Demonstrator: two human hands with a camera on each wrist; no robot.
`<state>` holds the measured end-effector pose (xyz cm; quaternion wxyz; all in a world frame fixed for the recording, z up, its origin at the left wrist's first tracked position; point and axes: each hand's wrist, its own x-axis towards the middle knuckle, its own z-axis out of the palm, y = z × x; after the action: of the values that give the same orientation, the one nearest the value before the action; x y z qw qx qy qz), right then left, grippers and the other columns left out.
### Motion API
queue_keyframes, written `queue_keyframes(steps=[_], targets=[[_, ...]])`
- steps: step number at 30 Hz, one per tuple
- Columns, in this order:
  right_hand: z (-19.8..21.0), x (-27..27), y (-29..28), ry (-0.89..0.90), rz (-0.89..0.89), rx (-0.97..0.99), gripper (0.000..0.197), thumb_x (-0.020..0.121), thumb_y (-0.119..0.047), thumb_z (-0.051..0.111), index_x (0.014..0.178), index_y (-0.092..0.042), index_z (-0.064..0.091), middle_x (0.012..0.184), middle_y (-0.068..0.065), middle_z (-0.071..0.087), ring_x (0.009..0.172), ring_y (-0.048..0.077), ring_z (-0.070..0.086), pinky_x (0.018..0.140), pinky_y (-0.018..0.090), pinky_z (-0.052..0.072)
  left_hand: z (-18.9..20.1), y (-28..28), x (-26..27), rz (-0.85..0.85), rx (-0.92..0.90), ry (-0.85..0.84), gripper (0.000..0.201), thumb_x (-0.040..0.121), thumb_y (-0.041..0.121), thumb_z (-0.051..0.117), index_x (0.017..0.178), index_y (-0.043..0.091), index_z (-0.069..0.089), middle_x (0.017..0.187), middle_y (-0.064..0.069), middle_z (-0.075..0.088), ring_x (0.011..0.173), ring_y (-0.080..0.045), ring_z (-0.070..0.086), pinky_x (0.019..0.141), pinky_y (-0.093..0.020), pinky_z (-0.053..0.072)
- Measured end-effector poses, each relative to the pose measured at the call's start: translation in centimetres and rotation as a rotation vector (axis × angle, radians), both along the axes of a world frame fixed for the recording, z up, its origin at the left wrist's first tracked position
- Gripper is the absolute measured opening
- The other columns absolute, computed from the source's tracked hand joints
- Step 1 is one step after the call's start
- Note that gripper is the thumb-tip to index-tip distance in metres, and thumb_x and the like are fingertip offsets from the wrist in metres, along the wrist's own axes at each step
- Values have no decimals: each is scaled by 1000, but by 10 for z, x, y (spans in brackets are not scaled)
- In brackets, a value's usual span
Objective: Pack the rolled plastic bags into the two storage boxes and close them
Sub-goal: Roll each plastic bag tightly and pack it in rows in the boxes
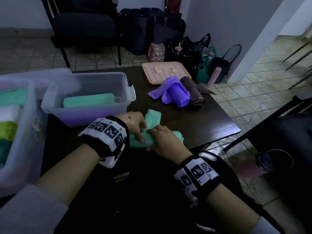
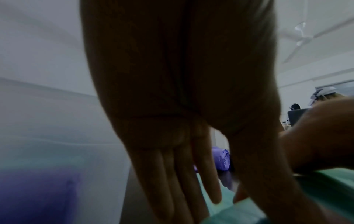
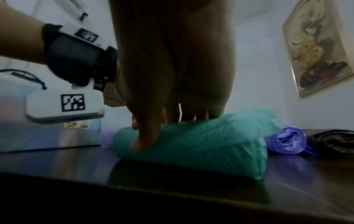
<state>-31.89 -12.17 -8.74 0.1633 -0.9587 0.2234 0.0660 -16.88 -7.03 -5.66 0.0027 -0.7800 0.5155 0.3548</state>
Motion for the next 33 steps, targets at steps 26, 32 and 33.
queue_keyframes(steps=[26,32,33], targets=[[2,2,-9,-89,-5,-72,59,81,-24,69,134,-11,46,128,10,49,117,26,45,98,32,34,1,1,4,-29,5,-1,46,88,25,62,133,18,53,128,-2,58,114,-18,55,96,-28,44],[13,17,-23,53,-70,103,56,88,-26,63,138,-11,44,134,13,47,127,28,41,105,32,31,-1,15,2,58,-272,-55,51,73,19,78,121,20,60,124,2,57,114,-15,52,96,-29,40],[16,19,-26,72,-65,122,55,89,-26,62,139,-12,44,136,13,47,128,27,41,104,29,29,-2,17,0,40,-261,-78,55,71,18,79,122,20,59,125,1,54,117,-17,50,98,-31,40]])
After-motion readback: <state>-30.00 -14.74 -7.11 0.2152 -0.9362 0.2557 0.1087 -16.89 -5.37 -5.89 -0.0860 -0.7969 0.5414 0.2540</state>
